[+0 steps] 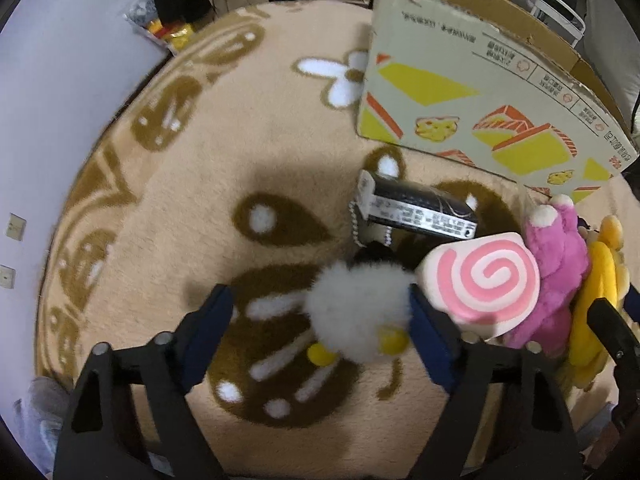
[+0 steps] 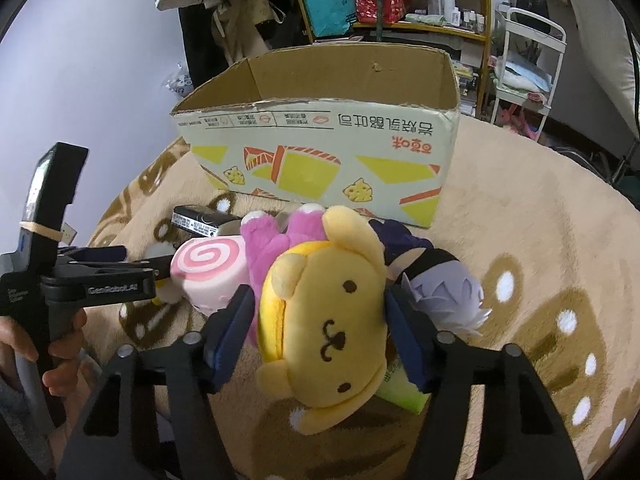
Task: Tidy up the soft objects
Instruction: 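Lower the left tool onto the white pom-pom while the right tool grasps the yellow dog plush, then lift the white pom-pom and yellow dog plush and carry both toward the box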
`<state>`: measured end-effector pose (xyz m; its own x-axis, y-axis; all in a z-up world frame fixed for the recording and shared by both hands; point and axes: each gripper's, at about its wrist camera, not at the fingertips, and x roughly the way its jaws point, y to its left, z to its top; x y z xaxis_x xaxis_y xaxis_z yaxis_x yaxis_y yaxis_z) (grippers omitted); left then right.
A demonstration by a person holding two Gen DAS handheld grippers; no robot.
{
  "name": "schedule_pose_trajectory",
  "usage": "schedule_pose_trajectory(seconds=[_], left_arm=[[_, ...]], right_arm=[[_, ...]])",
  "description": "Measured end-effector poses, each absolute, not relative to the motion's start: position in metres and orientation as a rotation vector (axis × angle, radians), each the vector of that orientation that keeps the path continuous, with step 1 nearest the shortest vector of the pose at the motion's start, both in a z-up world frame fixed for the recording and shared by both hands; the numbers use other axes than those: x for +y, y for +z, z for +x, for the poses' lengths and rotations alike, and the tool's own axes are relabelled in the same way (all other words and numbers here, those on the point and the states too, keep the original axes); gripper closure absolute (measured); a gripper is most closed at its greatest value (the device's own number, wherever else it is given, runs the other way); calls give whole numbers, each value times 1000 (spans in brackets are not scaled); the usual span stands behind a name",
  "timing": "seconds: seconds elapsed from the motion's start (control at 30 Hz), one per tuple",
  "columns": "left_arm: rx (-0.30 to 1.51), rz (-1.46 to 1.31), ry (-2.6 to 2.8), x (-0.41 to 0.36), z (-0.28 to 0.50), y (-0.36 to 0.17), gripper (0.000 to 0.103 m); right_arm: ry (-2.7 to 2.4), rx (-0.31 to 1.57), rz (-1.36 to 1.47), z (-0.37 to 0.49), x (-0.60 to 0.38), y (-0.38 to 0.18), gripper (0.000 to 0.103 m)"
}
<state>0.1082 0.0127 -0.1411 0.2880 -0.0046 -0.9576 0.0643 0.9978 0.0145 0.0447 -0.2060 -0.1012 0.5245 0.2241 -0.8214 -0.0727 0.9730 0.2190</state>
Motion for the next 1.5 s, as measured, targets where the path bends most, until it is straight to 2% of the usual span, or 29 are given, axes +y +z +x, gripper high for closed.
schedule_pose_trajectory(seconds=[0.07,0.3,0.57,0.7,0.97,1.13,1.5], left_arm=[[1277,43,-62,11,109,-142,27],[1304,-19,-129,8,111,-149,50],[1339,-101,-150,10,115,-160,54],[1364,-166,-186,13,116,-166,68],[1382,-186,-190,11,114,-177,71],[1354,-147,-195,11,106,-173,77],[1163,-33,-179,0,63,-122,78]], right_arm=[[184,1006,168,46,-206,-102,38],[185,1013,174,49,-208,-105,39],[186,1029,179,50,-209,-109,39],[186,1031,175,50,-208,-110,39],[186,1059,194,52,-210,-117,38],[186,1045,184,50,-210,-114,44],[170,942,175,34,-217,-84,45]])
